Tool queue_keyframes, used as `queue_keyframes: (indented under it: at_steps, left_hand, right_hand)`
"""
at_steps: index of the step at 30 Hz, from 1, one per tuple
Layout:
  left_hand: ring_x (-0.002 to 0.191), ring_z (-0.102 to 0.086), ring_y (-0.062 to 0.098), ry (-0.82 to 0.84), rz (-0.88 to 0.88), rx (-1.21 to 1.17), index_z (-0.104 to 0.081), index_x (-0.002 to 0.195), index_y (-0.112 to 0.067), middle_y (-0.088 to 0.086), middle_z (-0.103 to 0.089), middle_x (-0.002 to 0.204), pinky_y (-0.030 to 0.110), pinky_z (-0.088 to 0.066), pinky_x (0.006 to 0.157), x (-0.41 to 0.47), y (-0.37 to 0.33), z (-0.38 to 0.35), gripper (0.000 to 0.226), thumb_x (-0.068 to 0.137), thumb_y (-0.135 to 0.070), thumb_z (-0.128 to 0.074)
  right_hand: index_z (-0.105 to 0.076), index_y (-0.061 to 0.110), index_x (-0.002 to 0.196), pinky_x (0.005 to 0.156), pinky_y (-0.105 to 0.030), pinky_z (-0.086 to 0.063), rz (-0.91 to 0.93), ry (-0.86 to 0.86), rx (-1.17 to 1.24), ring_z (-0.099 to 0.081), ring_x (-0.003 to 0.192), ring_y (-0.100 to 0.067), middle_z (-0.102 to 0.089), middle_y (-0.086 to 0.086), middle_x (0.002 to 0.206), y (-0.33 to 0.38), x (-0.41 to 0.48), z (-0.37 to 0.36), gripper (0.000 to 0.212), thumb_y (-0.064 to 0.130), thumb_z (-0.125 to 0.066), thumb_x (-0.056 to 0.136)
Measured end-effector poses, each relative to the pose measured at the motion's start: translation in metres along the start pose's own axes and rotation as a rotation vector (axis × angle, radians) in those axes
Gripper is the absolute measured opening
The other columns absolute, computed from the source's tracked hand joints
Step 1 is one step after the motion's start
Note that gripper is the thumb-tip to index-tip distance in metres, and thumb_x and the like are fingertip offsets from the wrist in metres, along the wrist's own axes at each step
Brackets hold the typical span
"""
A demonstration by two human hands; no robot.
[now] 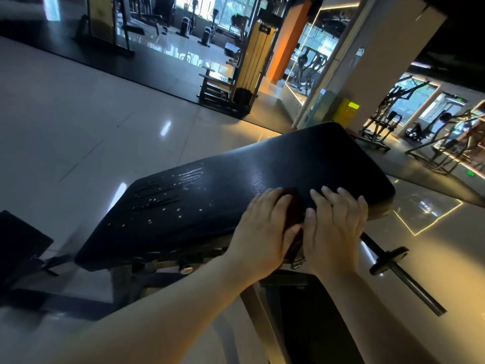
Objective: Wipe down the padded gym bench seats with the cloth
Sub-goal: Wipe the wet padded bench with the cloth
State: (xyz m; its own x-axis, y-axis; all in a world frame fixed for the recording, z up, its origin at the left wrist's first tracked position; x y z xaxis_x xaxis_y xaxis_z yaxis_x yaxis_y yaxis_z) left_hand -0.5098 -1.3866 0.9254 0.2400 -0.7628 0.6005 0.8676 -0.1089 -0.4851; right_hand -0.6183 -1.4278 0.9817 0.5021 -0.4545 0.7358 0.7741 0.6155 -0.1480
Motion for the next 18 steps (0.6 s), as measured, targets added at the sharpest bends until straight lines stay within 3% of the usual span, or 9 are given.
queue_keyframes:
  at_steps: [4,8,11,13,15,18]
  left_hand:
    - [0.147,-0.026,0.017,0.13,0.094,-0.018,-0.027,0.152,-0.026,-0.007,-0.023,0.159,0.044,-0.029,0.12,-0.035,0.061,0.003,0.059,0.1,-0.049,-0.044]
    - [0.139,-0.036,0.008,0.106,0.215,-0.161,-0.035,0.148,-0.024,-0.012,-0.03,0.154,0.046,-0.034,0.117,-0.075,0.121,0.027,0.051,0.101,-0.036,-0.049]
    - [0.144,-0.027,0.008,0.1,0.327,-0.239,-0.032,0.15,-0.025,-0.01,-0.028,0.156,0.048,-0.025,0.121,-0.076,0.131,0.027,0.048,0.104,-0.032,-0.043]
    - [0.15,-0.013,0.013,0.149,0.406,-0.237,-0.025,0.154,-0.022,-0.005,-0.02,0.161,0.047,-0.009,0.125,-0.058,0.127,0.019,0.051,0.106,-0.036,-0.036]
    - [0.152,0.002,0.013,0.238,0.444,-0.177,-0.015,0.157,-0.02,-0.003,-0.008,0.165,0.034,0.01,0.118,-0.029,0.122,0.008,0.056,0.107,-0.038,-0.03]
    - [0.152,0.009,0.012,0.306,0.417,-0.17,-0.009,0.159,-0.023,-0.005,0.0,0.167,0.028,0.011,0.112,0.007,0.115,-0.003,0.057,0.108,-0.038,-0.029]
  right_hand:
    - [-0.057,0.006,0.137,0.125,-0.05,-0.007,-0.038,0.052,0.024,-0.035,0.143,-0.033,-0.054,-0.016,0.142,0.011,0.0,-0.002,0.047,0.029,-0.031,0.105]
    - [-0.055,0.007,0.14,0.124,-0.05,-0.01,0.052,0.184,-0.01,-0.036,0.144,-0.032,-0.053,-0.015,0.145,0.047,-0.01,-0.019,0.051,0.033,-0.03,0.105]
    - [-0.056,0.007,0.14,0.122,-0.052,-0.018,0.041,0.237,-0.058,-0.04,0.142,-0.033,-0.055,-0.015,0.144,0.057,-0.011,-0.024,0.052,0.035,-0.029,0.104]
    - [-0.058,0.006,0.138,0.121,-0.053,-0.024,0.035,0.282,-0.11,-0.045,0.14,-0.033,-0.057,-0.016,0.142,0.061,-0.007,-0.027,0.054,0.036,-0.029,0.103]
    - [-0.062,0.007,0.133,0.118,-0.053,-0.03,0.037,0.321,-0.118,-0.051,0.135,-0.032,-0.061,-0.015,0.137,0.067,0.003,-0.03,0.054,0.035,-0.027,0.101]
    - [-0.068,0.014,0.12,0.114,-0.052,-0.037,0.055,0.376,-0.053,-0.058,0.124,-0.026,-0.067,-0.008,0.126,0.082,0.021,-0.039,0.047,0.032,-0.03,0.099]
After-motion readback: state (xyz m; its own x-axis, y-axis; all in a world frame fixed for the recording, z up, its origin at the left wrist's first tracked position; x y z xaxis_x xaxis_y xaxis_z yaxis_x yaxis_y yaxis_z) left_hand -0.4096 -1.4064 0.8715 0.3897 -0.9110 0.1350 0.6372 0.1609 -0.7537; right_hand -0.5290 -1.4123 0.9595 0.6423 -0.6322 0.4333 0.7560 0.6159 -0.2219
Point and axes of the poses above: each hand's wrist, its own x-axis towards the middle knuckle, its own z-axis out of the back of the hand, y = z × x, the point moved 10 cm from there along x, towards the middle knuckle
